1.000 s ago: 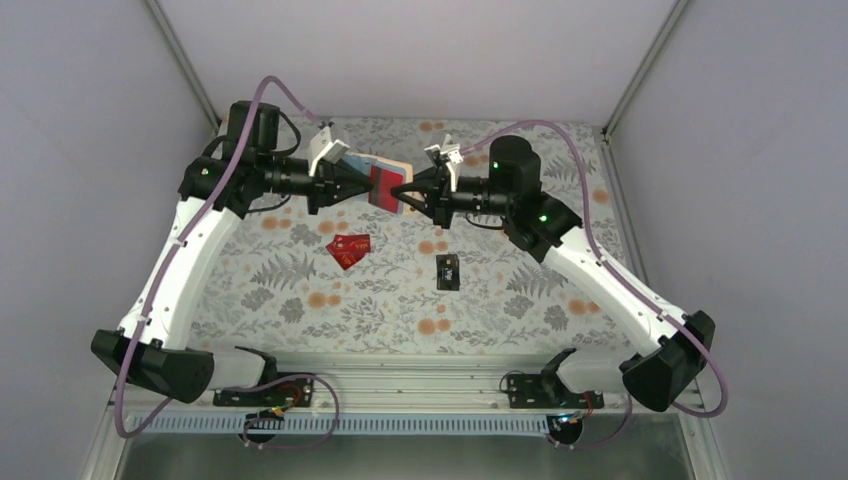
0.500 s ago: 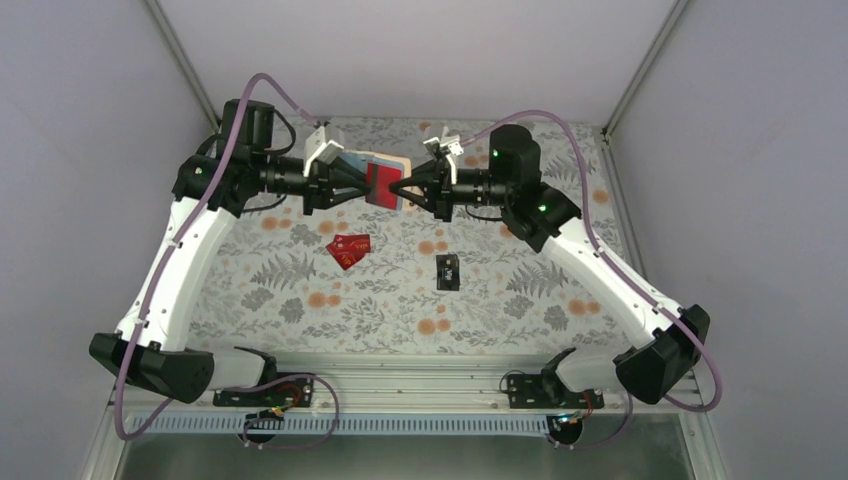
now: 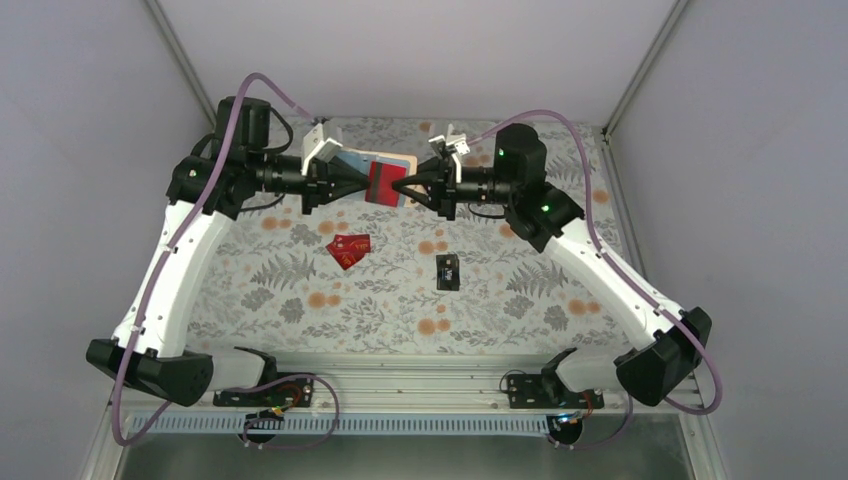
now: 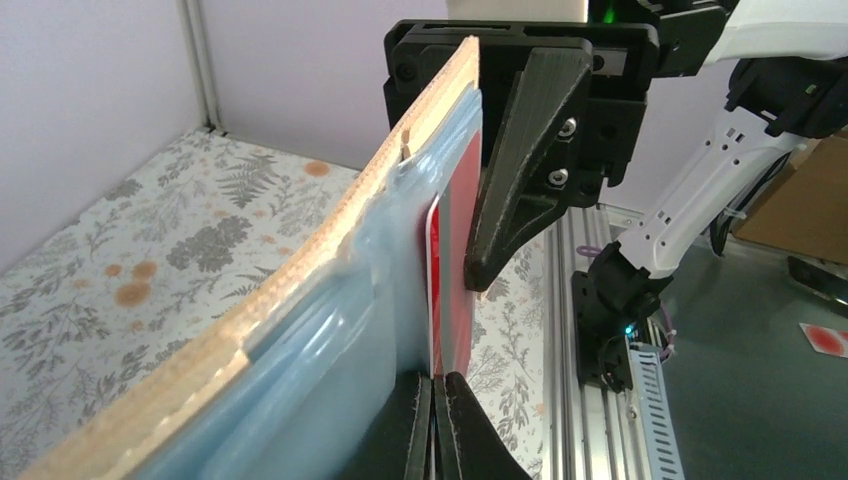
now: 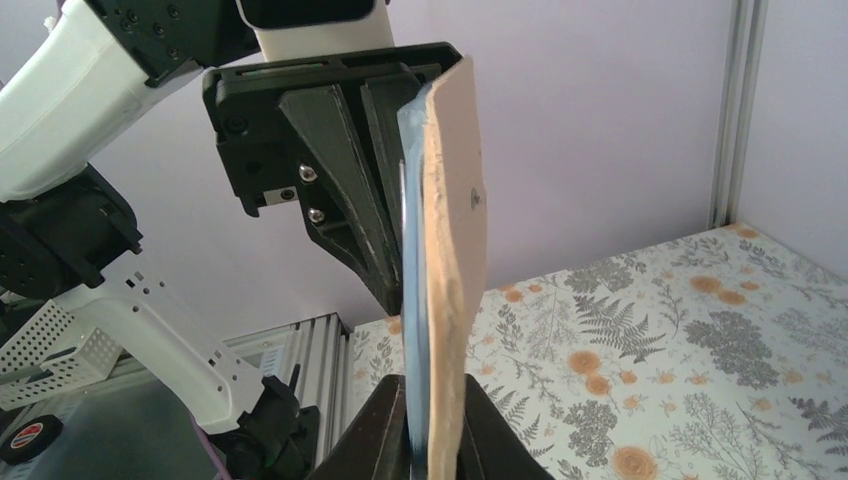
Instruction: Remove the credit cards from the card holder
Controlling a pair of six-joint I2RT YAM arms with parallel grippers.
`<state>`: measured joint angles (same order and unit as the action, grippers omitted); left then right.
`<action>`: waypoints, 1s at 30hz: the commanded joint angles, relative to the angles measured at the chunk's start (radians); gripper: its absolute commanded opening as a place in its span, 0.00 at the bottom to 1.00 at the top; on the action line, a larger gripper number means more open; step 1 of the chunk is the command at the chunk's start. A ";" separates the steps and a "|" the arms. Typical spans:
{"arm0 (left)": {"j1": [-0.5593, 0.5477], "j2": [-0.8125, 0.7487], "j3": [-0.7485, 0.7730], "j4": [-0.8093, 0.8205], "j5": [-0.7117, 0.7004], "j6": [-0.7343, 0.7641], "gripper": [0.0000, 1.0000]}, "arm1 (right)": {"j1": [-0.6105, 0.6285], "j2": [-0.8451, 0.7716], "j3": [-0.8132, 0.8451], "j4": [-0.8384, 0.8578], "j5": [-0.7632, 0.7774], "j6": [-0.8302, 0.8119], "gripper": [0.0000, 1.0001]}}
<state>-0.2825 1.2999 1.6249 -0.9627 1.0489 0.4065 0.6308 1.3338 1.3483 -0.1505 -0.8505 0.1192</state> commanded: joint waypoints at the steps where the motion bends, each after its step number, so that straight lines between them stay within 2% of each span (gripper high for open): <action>1: -0.017 -0.031 0.002 -0.011 0.088 0.004 0.02 | -0.019 -0.017 -0.049 0.050 0.021 0.004 0.12; 5: 0.011 -0.047 -0.019 -0.032 0.048 0.026 0.02 | -0.032 -0.043 -0.077 0.057 0.017 0.007 0.14; 19: 0.049 -0.033 -0.035 0.007 0.046 -0.018 0.02 | -0.041 -0.042 -0.079 0.022 -0.022 -0.031 0.15; 22: 0.054 -0.028 -0.026 0.029 0.063 -0.041 0.02 | -0.042 -0.045 -0.077 0.019 -0.036 -0.037 0.05; 30: 0.072 -0.028 -0.014 -0.001 0.019 -0.005 0.02 | -0.058 -0.070 -0.071 -0.025 -0.019 -0.057 0.04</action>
<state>-0.2195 1.2793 1.5913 -0.9596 1.0721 0.3820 0.5903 1.3067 1.2732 -0.1539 -0.8749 0.0875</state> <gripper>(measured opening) 0.027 0.071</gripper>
